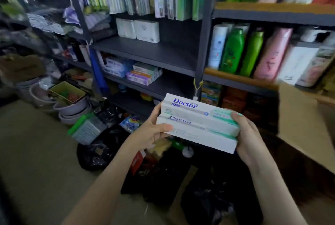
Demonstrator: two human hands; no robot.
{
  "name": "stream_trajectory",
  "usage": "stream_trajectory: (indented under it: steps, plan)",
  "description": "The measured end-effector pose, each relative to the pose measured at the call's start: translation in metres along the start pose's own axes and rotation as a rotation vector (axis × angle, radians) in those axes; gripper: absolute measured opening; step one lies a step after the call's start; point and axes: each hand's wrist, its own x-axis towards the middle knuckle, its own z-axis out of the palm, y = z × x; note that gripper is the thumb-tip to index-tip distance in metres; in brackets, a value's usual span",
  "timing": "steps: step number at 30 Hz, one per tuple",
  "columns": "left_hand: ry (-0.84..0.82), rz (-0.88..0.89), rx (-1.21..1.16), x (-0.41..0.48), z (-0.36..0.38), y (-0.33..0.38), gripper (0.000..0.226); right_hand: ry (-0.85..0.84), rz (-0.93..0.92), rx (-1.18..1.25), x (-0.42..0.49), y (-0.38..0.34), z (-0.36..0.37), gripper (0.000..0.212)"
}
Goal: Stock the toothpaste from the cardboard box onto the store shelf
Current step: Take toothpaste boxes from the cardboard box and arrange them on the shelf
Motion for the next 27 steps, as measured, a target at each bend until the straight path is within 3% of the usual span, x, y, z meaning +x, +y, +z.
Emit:
stream_trajectory:
  steps: [4, 7, 14, 18, 20, 24, 27]
  plan:
    - [0.050, 0.013, -0.006, -0.009, -0.093, 0.026, 0.067, -0.006, 0.125, 0.025, 0.025, 0.038, 0.088, 0.031]
    - [0.111, 0.011, -0.013, -0.014, -0.153, 0.041, 0.062, -0.108, 0.211, -0.011, 0.038, 0.065, 0.150, 0.021]
    - [0.240, 0.086, -0.092, -0.020, -0.261, 0.072, 0.052, -0.231, 0.224, -0.090, 0.073, 0.118, 0.263, 0.028]
    - [0.269, 0.124, -0.104, -0.016, -0.315, 0.080, 0.084, -0.247, 0.268, -0.087, 0.103, 0.139, 0.317, 0.020]
    - [0.292, 0.126, -0.087, -0.011, -0.343, 0.082, 0.088, -0.259, 0.284, -0.094, 0.122, 0.153, 0.342, 0.019]
    - [0.372, 0.149, -0.043, 0.014, -0.405, 0.093, 0.047, -0.253, 0.303, -0.046, 0.161, 0.181, 0.397, 0.017]
    - [0.361, 0.133, 0.015, 0.039, -0.453, 0.111, 0.041, -0.270, 0.369, 0.106, 0.196, 0.196, 0.442, 0.010]
